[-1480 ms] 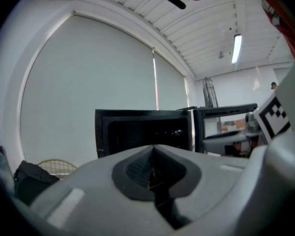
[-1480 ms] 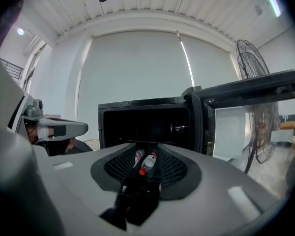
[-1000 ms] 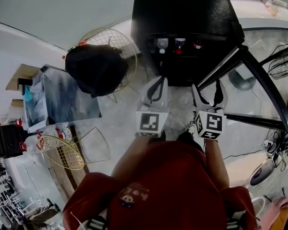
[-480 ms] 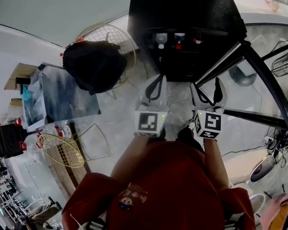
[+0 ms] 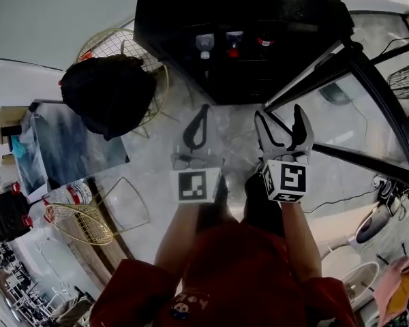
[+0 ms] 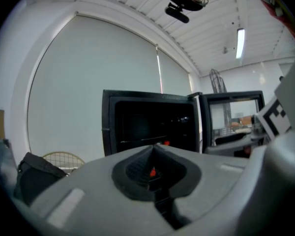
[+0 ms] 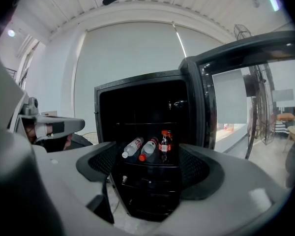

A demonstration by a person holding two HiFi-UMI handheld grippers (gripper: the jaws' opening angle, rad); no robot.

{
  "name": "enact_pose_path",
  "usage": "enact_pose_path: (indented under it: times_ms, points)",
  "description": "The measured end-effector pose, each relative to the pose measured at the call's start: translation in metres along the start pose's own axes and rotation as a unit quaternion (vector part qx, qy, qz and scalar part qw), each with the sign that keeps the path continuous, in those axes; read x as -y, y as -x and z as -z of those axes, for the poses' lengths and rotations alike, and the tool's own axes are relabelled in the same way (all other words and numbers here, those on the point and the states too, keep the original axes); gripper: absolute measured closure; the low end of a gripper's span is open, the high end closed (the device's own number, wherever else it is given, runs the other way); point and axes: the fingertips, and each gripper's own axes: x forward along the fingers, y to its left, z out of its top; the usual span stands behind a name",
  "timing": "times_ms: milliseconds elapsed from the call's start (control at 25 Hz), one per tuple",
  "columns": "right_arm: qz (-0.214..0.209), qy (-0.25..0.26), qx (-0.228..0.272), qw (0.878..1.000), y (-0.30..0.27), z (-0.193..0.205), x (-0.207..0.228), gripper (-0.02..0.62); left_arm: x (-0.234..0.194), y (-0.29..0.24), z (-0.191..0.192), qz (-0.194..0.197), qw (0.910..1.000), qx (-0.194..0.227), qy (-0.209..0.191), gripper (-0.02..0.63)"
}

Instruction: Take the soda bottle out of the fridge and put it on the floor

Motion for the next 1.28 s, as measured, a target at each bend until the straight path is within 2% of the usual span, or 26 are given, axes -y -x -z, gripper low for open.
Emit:
enact_pose_path:
  times_ms: [280,640,1000,1160,1280]
  points:
    - [-0.021,0.007,0.02,1.0,-0.032,0.025,0.005,0.215,-0.01,-0.015,0.055,-0.037,0.9991,-0.019,0.011,0.606]
    - [-0.016,-0.014,0.032,0.999,-0.051,0.073,0.027,0.215,0.005,-0.015,0.114,-0.039,0.9988,-0.031,-0.001,0.606]
    - [-0.013,0.017,0.049,0.999,-0.069,0.093,0.014,0.215,-0.004,-0.033,0.144,-0.009,0.9999,-0.004,0.004,0.606]
    - [-0.005,0.025,0.052,0.998,-0.081,0.117,0.009,0.215,-0.011,-0.044,0.185,-0.005,0.9999,-0.002,-0.012,0.606]
    - [-0.003,0.031,0.049,0.998,-0.088,0.144,0.008,0.215,-0.016,-0.049,0.213,-0.012,0.9999,-0.003,-0.005,0.606]
